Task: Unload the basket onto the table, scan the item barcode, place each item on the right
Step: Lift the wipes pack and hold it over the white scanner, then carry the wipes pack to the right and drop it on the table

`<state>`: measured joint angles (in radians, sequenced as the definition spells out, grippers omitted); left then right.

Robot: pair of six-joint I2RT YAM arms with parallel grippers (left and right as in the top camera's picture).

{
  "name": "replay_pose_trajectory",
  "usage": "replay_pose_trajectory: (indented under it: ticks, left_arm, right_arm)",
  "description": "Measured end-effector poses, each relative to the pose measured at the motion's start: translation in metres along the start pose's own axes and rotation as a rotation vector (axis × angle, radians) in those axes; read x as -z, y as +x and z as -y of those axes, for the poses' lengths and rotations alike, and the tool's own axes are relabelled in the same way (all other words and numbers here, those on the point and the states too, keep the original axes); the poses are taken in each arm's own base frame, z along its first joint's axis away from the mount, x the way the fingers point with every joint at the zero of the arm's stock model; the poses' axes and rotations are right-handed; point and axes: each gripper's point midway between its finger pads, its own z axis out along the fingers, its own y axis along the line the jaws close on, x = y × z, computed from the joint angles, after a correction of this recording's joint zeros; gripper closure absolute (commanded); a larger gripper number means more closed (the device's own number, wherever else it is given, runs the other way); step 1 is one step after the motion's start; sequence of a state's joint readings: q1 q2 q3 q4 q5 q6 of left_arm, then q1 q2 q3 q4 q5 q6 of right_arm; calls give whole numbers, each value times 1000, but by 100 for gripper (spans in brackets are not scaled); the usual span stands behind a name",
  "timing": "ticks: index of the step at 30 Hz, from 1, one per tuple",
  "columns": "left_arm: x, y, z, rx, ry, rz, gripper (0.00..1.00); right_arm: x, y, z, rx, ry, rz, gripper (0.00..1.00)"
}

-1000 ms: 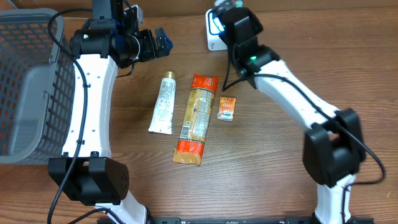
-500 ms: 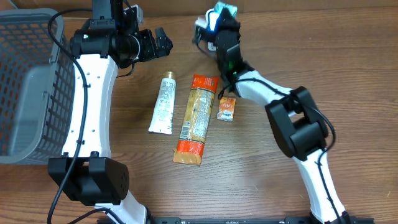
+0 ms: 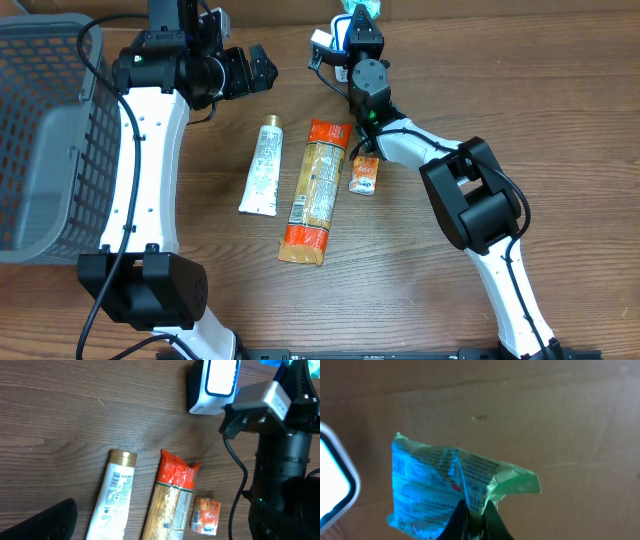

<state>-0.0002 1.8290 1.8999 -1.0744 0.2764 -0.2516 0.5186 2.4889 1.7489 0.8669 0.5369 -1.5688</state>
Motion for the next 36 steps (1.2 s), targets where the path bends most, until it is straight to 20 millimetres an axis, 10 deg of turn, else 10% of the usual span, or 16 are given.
replay_pose_trajectory:
  ticks: [7,12,21,28,36]
  left_arm:
    - [0,0,0,0,0,0,0]
    - [0,0,0,0,0,0,0]
    - [0,0,-1,0,-3,0,0]
    - [0,0,-1,0,-3,0,0]
    - [0,0,-1,0,-3,-1,0]
  right_arm:
    - [3,14,-13,-132,-167,-98,96]
    - [22,37,44,-371,-273,-259,96]
    - [145,130,148,-994,-707,-564,96]
    - [205,258,107,-1465,-851,-1085,96]
    - [256,379,7,-1763,-682,-1412,96]
